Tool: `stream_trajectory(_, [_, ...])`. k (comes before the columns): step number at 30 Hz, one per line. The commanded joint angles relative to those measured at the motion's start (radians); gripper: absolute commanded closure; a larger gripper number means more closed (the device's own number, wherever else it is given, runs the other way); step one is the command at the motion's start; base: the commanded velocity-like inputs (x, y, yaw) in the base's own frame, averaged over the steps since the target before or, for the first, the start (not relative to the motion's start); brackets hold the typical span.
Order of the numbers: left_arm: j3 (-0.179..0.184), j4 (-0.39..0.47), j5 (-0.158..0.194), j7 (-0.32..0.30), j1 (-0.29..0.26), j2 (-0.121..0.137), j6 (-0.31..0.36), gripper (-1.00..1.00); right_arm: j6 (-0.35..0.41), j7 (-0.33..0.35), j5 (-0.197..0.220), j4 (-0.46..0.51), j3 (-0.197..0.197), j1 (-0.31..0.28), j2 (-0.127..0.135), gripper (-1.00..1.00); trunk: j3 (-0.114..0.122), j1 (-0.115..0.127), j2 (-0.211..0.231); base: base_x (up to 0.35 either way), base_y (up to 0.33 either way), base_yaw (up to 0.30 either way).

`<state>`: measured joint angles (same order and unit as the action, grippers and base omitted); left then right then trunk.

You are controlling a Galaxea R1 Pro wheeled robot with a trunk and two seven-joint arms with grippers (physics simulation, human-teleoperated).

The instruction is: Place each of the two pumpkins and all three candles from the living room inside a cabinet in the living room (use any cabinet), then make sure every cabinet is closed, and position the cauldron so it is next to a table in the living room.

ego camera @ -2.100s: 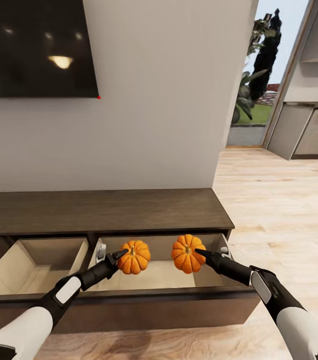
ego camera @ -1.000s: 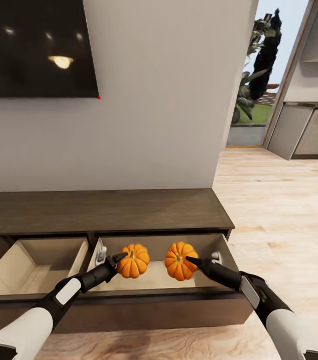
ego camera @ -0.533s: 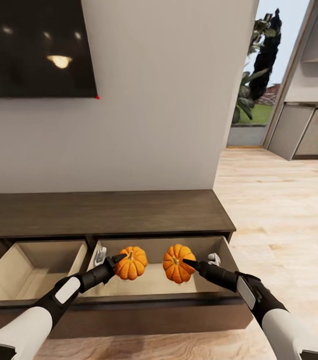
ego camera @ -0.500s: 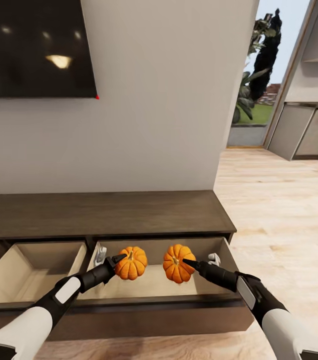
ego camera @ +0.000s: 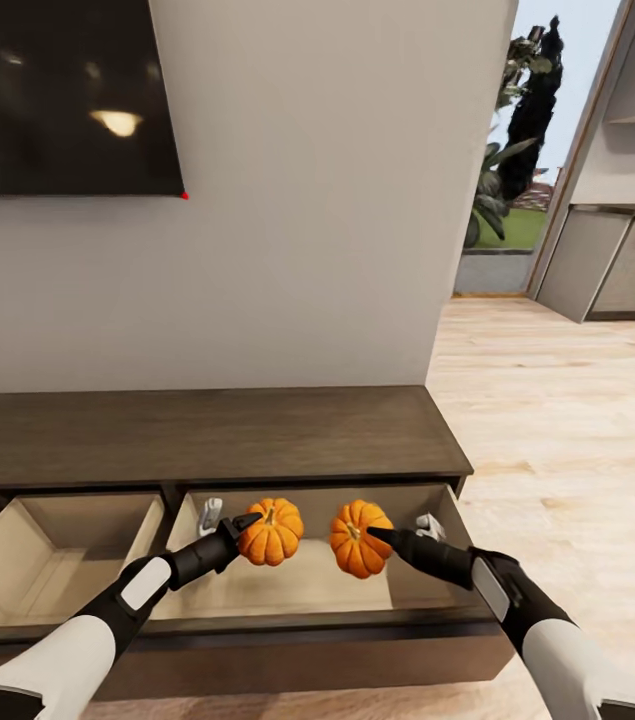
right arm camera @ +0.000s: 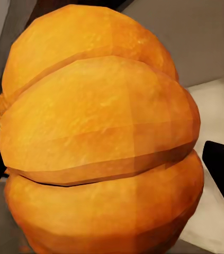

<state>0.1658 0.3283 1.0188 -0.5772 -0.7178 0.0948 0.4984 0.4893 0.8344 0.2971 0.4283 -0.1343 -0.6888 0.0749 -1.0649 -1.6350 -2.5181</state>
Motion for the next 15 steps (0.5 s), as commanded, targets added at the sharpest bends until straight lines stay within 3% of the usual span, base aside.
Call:
stream_trajectory(1, [0.0,0.0,0.0,0.0,0.0,0.0,0.0,1.0,0.003,-0.022,0.007,0.0,0.001,0.0,-0.001,1.0,0.0,0.0,0.0,0.009,-0.007,0.0])
stream_trajectory(8, [0.0,0.002,0.0,0.022,0.0,-0.001,-0.022,1.0,-0.007,-0.059,0.004,-0.032,0.001,0.0,-0.001,1.0,0.0,0.0,0.0,0.008,-0.001,0.0])
stream_trajectory(11, [0.0,-0.026,0.001,0.023,0.0,0.0,-0.074,1.0,-0.008,-0.06,0.001,-0.041,0.001,0.0,-0.001,1.0,0.0,0.0,0.0,0.2,0.0,0.0])
stream_trajectory(15, [-0.001,-0.076,0.001,0.023,0.0,0.0,-0.088,1.0,-0.008,-0.06,0.001,-0.043,0.001,0.0,0.0,1.0,0.0,0.0,0.0,0.125,0.0,0.0])
